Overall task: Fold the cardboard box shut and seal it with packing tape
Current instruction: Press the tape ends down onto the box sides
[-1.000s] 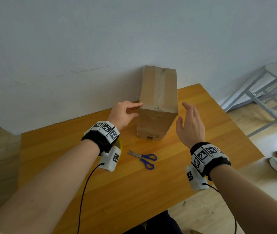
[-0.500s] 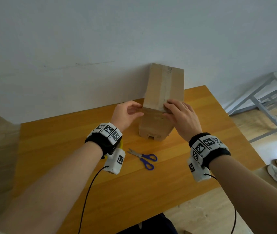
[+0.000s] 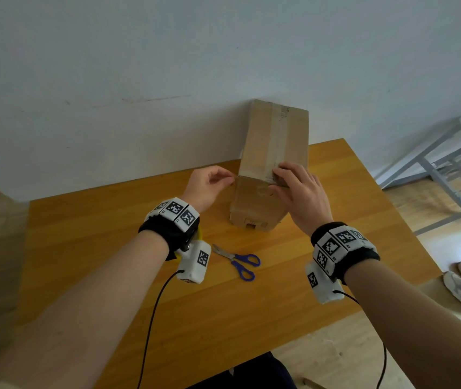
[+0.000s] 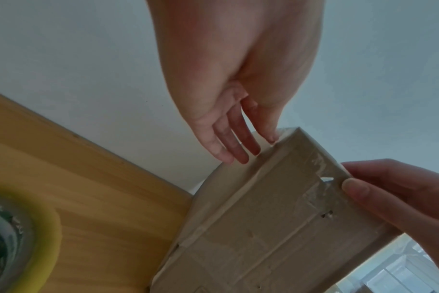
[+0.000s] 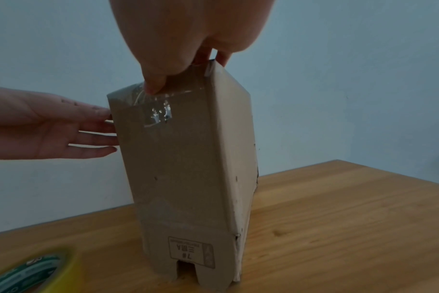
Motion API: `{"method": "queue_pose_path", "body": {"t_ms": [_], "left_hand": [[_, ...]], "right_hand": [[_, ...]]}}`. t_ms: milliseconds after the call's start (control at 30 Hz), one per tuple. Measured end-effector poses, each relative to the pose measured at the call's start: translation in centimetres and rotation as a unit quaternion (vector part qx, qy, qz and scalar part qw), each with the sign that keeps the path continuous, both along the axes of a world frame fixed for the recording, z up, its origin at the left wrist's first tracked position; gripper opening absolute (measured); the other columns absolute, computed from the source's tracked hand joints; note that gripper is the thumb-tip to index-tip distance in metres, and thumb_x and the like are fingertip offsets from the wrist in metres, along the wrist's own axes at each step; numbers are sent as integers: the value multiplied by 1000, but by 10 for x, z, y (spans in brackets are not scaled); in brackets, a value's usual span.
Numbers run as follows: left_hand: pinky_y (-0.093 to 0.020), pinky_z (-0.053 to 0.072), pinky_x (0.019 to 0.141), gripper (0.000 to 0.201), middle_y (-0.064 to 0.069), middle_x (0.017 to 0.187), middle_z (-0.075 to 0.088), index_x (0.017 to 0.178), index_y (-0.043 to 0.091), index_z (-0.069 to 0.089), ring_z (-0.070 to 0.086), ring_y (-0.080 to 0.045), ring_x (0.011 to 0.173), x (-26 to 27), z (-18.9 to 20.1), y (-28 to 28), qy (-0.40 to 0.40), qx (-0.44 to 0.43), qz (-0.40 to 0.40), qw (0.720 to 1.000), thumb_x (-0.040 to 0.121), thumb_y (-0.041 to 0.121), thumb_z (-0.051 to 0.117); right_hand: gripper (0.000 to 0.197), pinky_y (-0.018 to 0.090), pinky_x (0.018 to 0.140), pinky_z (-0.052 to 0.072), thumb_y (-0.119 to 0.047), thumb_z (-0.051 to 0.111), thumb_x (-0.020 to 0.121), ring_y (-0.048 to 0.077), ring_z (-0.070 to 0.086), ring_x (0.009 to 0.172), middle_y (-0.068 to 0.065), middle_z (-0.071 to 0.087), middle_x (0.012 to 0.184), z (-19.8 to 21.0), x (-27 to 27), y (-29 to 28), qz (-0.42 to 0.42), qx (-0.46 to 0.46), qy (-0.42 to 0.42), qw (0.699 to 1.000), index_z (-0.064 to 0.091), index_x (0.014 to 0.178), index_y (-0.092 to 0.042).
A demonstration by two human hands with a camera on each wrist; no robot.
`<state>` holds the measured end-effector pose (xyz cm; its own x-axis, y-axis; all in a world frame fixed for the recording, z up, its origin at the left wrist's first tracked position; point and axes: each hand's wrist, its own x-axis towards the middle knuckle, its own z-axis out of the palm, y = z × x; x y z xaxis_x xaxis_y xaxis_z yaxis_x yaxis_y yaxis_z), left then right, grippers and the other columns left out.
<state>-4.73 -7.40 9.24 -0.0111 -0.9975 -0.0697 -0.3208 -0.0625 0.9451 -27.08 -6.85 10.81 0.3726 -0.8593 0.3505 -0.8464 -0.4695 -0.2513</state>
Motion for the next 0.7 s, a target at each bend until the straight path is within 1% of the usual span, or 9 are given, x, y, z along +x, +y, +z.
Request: {"method": "queue_pose_path", "body": {"t_ms": [67, 167, 267, 333, 433, 467, 533, 600, 700], "left_hand": [[-28, 51, 88, 12, -1, 97, 68, 99, 15, 65, 64, -15, 96, -2, -1, -1, 19, 24, 5, 1000, 89, 15, 59], [-29, 52, 89, 17, -8, 107, 67, 105, 9, 62, 63, -17, 101, -6, -1, 1, 87, 75, 13, 993, 92, 14, 53], [-31, 52, 88, 13, -5, 105, 66, 100, 10, 61, 63, -19, 103, -8, -3, 4, 126, 100, 24, 987, 94, 13, 50], [-29, 53, 84, 11, -6, 103, 66, 97, 11, 61, 64, -22, 102, -10, -4, 6, 134, 96, 57, 985, 93, 11, 51], [-27, 54, 80, 17, -8, 104, 65, 93, 17, 61, 64, -22, 100, -11, -5, 13, 98, 50, 115, 987, 89, 2, 55], [-27, 54, 81, 19, -6, 105, 65, 96, 18, 61, 63, -20, 100, -10, -5, 15, 75, 24, 120, 990, 87, 1, 57], [-27, 52, 87, 27, -2, 110, 65, 110, 18, 63, 61, -14, 102, -10, -4, 21, 32, -29, 91, 995, 86, 5, 61], [-21, 48, 89, 31, -1, 115, 65, 116, 15, 63, 60, -12, 105, -12, -3, 25, -13, -63, 59, 996, 86, 10, 63], [-6, 43, 78, 24, -4, 110, 67, 109, 11, 68, 60, -12, 102, -18, -2, 27, -61, -97, 80, 990, 85, 15, 64]], "right_hand": [[36, 40, 93, 44, -31, 52, 92, 29, 57, 112, 9, 59, 123, 0, -1, 1, -1, 2, -3, 1000, 59, 118, -8], [35, 39, 93, 44, -30, 53, 92, 29, 57, 111, 9, 59, 123, -1, -2, 1, -5, -2, -7, 1000, 59, 118, -8], [35, 39, 92, 45, -30, 52, 92, 29, 57, 111, 10, 59, 122, -1, -2, 2, -4, -3, -11, 1000, 60, 118, -7], [36, 39, 92, 45, -31, 51, 92, 29, 57, 111, 10, 59, 122, -1, -2, 2, -4, 2, -15, 1000, 60, 118, -7], [37, 40, 92, 45, -31, 51, 92, 29, 57, 111, 10, 59, 122, -1, -2, 2, -5, 9, -19, 1000, 60, 118, -7], [36, 40, 92, 45, -31, 51, 92, 30, 57, 111, 10, 59, 122, -1, -1, 3, -6, 10, -20, 1000, 60, 118, -7], [35, 40, 92, 45, -29, 53, 92, 30, 58, 111, 11, 59, 122, -2, -1, 3, -8, 10, -24, 1000, 60, 118, -7], [33, 41, 92, 45, -26, 57, 92, 31, 58, 111, 11, 59, 122, -2, 0, 3, -10, 10, -28, 1000, 60, 118, -6], [32, 41, 92, 45, -24, 58, 91, 31, 58, 111, 12, 59, 123, -1, 0, 3, -11, 13, -36, 999, 60, 118, -6]]}}
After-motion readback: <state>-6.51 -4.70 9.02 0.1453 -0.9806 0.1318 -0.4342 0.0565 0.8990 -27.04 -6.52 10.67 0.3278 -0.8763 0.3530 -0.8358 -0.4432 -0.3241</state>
